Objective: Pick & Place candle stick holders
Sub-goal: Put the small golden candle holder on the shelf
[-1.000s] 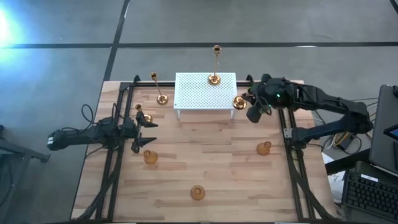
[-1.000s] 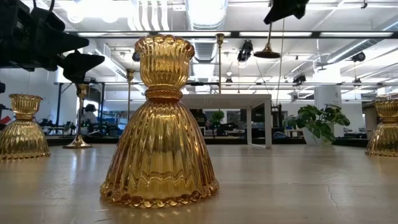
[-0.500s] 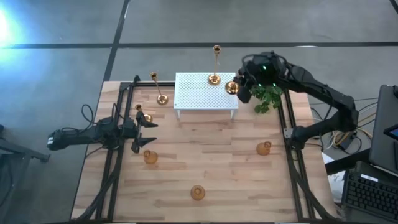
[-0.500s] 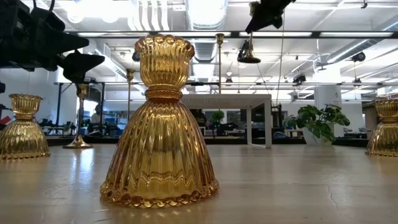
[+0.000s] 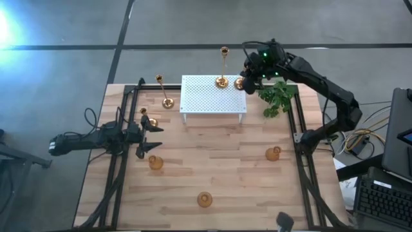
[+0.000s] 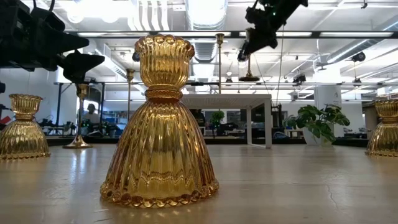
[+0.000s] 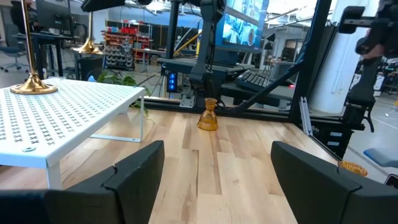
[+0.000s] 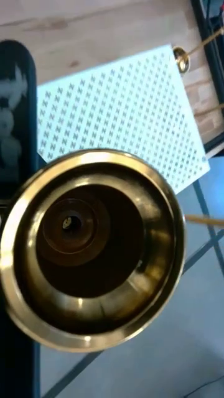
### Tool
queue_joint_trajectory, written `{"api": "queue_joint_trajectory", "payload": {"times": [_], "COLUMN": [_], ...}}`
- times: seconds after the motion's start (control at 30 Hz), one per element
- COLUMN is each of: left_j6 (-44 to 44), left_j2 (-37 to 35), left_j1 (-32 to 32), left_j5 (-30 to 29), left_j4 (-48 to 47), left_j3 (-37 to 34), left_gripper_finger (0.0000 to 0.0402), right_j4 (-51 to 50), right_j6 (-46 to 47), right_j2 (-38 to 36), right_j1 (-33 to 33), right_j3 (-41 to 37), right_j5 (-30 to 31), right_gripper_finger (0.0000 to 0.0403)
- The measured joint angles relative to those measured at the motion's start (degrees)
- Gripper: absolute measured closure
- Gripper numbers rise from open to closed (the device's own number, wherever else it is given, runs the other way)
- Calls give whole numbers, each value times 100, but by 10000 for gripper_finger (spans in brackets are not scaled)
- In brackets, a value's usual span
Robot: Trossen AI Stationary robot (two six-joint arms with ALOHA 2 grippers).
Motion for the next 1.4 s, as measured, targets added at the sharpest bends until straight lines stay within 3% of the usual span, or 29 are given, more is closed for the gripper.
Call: {"api": "queue_joint_trajectory", "payload": {"times": [0.37, 0.93, 1.4], "left_j6": [0, 0, 0], "left_j2": [0, 0, 0], "left_j1": [1, 1, 1], "left_j5": [0, 0, 0], "left_j4": [0, 0, 0], "left_j3": [0, 0, 0], "left_gripper_finger": [101, 101, 101], "right_j4": [101, -291, 163], "right_j6": [-89, -103, -163], "right_j2": [486, 1390, 1402], "right_j1": [-379, -643, -638], "right_j3": [48, 1107, 652], "right_j5": [-247, -518, -485], "right_gripper_finger": [390, 390, 390]}}
